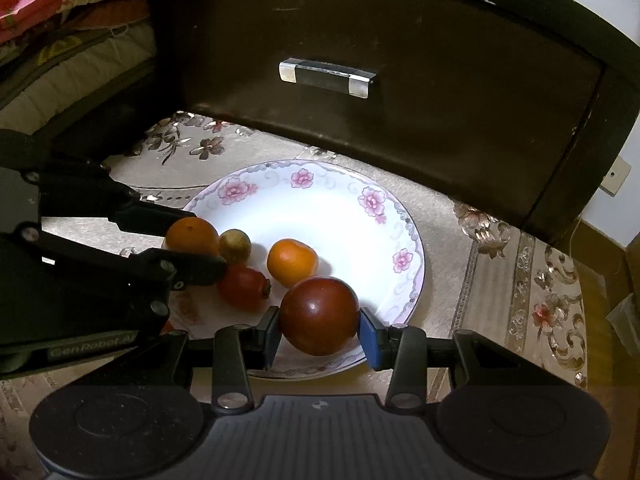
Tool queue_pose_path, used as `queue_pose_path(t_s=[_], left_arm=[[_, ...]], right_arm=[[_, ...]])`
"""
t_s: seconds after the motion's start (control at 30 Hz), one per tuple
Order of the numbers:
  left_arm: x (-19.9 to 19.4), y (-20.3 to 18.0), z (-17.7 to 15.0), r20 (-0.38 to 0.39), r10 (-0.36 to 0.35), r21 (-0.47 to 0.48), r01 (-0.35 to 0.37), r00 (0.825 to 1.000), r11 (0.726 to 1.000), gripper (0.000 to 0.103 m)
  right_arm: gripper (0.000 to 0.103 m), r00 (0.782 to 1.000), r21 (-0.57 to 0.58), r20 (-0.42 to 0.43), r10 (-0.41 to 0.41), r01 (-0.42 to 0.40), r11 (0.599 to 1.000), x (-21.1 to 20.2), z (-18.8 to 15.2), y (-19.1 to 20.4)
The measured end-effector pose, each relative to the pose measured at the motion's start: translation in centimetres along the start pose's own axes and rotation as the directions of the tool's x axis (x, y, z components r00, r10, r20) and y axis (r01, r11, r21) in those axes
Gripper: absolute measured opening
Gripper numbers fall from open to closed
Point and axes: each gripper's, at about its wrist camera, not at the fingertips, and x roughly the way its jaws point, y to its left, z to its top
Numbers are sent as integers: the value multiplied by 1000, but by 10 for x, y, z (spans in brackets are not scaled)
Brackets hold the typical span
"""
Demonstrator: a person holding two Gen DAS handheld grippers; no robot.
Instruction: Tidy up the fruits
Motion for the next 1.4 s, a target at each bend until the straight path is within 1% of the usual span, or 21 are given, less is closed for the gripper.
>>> queue_pose_path(t_s=[0.37,0.8,0.97,1.17,1.4], left_arm=[[0,1,-1,1,5,-16,-5,1000,1000,37],[2,6,-2,8,0,-62,1,1000,998,40],[2,7,-1,16,-2,-76,3,1000,997,40],[2,6,-2,24,2,-76,0,1000,997,40],[-1,7,-1,42,-5,-93,9,999,996,40]], right_arm=[[38,1000,1,10,-15,15,1000,1,1,-3],[39,1000,19,18,-20,19,1000,0,0,-4],[46,999,24,34,-40,40,999,-3,0,-5],[46,998,34,44,-43,42,999,-6,0,-7],[49,997,42,57,-46,44,998,-8,-1,-8]])
